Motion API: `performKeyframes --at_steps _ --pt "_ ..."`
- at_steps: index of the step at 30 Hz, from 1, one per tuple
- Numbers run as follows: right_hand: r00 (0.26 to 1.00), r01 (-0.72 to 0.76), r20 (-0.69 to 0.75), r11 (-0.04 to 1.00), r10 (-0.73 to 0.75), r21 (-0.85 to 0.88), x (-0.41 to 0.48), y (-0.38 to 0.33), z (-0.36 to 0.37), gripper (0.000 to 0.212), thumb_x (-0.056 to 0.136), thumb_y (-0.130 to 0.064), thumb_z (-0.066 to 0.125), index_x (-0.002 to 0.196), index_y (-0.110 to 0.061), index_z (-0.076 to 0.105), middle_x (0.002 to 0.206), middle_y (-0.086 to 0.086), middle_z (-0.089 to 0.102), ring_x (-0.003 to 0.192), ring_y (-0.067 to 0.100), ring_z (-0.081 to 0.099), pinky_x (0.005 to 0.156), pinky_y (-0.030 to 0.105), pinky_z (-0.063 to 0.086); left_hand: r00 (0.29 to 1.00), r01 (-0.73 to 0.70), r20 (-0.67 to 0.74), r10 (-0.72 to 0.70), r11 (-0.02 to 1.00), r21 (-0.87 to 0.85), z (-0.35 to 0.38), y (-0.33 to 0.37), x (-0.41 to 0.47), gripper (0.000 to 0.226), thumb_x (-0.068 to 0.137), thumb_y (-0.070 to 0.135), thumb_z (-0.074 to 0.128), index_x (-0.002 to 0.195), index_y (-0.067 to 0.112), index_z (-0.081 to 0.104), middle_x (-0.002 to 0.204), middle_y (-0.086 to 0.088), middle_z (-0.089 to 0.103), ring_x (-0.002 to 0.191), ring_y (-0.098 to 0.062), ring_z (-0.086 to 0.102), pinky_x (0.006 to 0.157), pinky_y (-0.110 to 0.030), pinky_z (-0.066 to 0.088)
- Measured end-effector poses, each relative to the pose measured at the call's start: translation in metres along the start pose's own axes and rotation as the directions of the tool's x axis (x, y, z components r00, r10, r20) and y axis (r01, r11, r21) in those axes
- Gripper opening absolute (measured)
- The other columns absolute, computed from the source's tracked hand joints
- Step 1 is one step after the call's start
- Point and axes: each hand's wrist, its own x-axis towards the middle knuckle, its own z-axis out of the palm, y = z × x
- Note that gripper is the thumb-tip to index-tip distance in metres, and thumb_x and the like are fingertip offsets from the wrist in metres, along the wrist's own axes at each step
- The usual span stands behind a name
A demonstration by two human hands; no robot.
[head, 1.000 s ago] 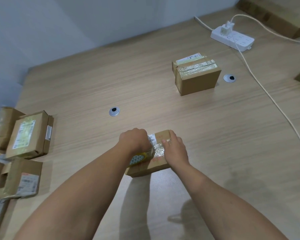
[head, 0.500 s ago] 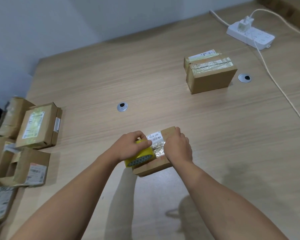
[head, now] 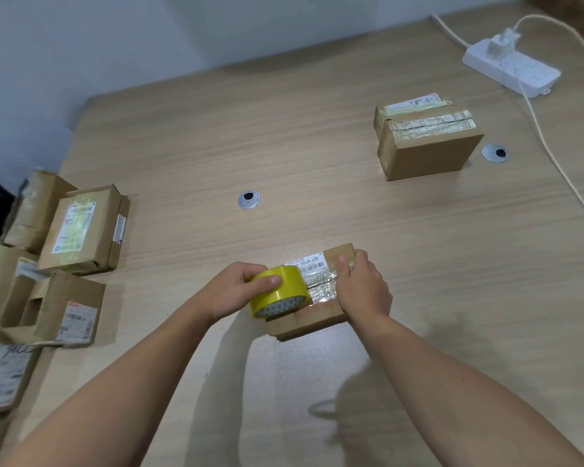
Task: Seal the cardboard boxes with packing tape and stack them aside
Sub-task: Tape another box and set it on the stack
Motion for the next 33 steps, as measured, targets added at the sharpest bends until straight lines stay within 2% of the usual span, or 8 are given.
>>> performKeyframes --at_steps 4,8,13,17,23,28,31,33 --pt "1.0 0.015 0.001 1.0 -0.015 -0.007 0.0 -0.001 0.0 0.041 0.104 -0.055 0.026 0.133 -0.031 0.042 0.114 -0.001 0.063 0.089 0.023 0.05 0.078 0.04 0.042 0.998 -0.006 -0.06 0.013 0.994 0.113 0.001 0.012 0.003 0.062 0.068 0.072 0.059 0.073 0.01 0.066 0.062 0.002 0.057 0.059 -0.009 0.052 0.061 -0.029 0.04" --pt "1.0 0.012 -0.003 1.0 -0.012 -0.029 -0.002 -0.002 -0.001 0.038 0.105 -0.052 0.023 0.13 -0.031 0.042 0.114 0.0 0.064 0.088 0.024 0.048 0.078 0.04 0.039 0.998 0.001 -0.066 0.017 0.965 0.261 0.0 0.025 0.008 0.059 0.074 0.068 0.059 0.073 0.01 0.066 0.066 -0.007 0.063 0.059 -0.008 0.056 0.06 -0.028 0.043" --pt "1.0 0.002 -0.007 0.999 -0.002 -0.039 -0.002 -0.003 -0.002 0.033 0.107 -0.047 0.02 0.124 -0.031 0.043 0.11 0.001 0.065 0.084 0.026 0.048 0.076 0.039 0.039 0.998 0.039 -0.062 -0.009 0.864 0.502 -0.002 0.027 0.013 0.048 0.094 0.056 0.059 0.072 0.013 0.066 0.073 -0.006 0.066 0.071 -0.016 0.06 0.063 -0.031 0.043" --pt "1.0 0.012 -0.011 0.999 -0.013 -0.05 -0.002 -0.004 0.0 0.035 0.107 -0.047 0.02 0.13 -0.031 0.042 0.111 0.002 0.065 0.084 0.026 0.047 0.076 0.039 0.038 0.992 0.125 -0.089 -0.091 0.826 0.549 -0.007 0.019 0.01 0.053 0.093 0.06 0.055 0.075 0.012 0.068 0.074 -0.004 0.067 0.073 -0.016 0.061 0.066 -0.032 0.045" --pt "1.0 0.026 -0.007 0.998 -0.027 -0.055 -0.002 -0.004 -0.002 0.035 0.107 -0.046 0.022 0.132 -0.03 0.041 0.111 0.003 0.064 0.085 0.025 0.045 0.076 0.039 0.037 0.98 0.194 -0.111 -0.163 0.711 0.676 -0.003 0.024 0.017 0.054 0.088 0.071 0.051 0.08 0.02 0.069 0.078 -0.001 0.063 0.08 -0.018 0.062 0.071 -0.036 0.051" --pt "1.0 0.022 -0.009 0.999 -0.022 -0.048 -0.002 -0.004 -0.001 0.036 0.107 -0.046 0.022 0.131 -0.028 0.042 0.11 0.003 0.065 0.084 0.025 0.046 0.075 0.039 0.037 0.979 0.199 -0.133 -0.155 0.577 0.792 -0.003 0.028 0.011 0.05 0.087 0.075 0.047 0.077 0.028 0.061 0.078 0.004 0.056 0.084 -0.021 0.06 0.063 -0.032 0.041" --pt "1.0 0.017 -0.008 0.999 -0.018 -0.046 -0.003 -0.004 -0.001 0.04 0.108 -0.046 0.022 0.138 -0.028 0.04 0.117 0.005 0.065 0.091 0.029 0.053 0.077 0.039 0.038 0.972 0.227 -0.159 -0.174 0.502 0.834 -0.008 0.026 0.008 0.049 0.086 0.076 0.048 0.078 0.029 0.06 0.077 0.004 0.051 0.086 -0.022 0.058 0.065 -0.032 0.04" --pt "1.0 0.021 -0.006 0.999 -0.021 -0.032 -0.004 -0.006 -0.001 0.046 0.108 -0.046 0.022 0.152 -0.035 0.028 0.133 0.002 0.059 0.109 0.032 0.058 0.082 0.041 0.038 0.967 0.244 -0.174 -0.184 0.489 0.837 -0.008 0.025 0.005 0.052 0.086 0.077 0.048 0.088 0.028 0.066 0.079 0.004 0.051 0.086 -0.022 0.058 0.067 -0.032 0.041"
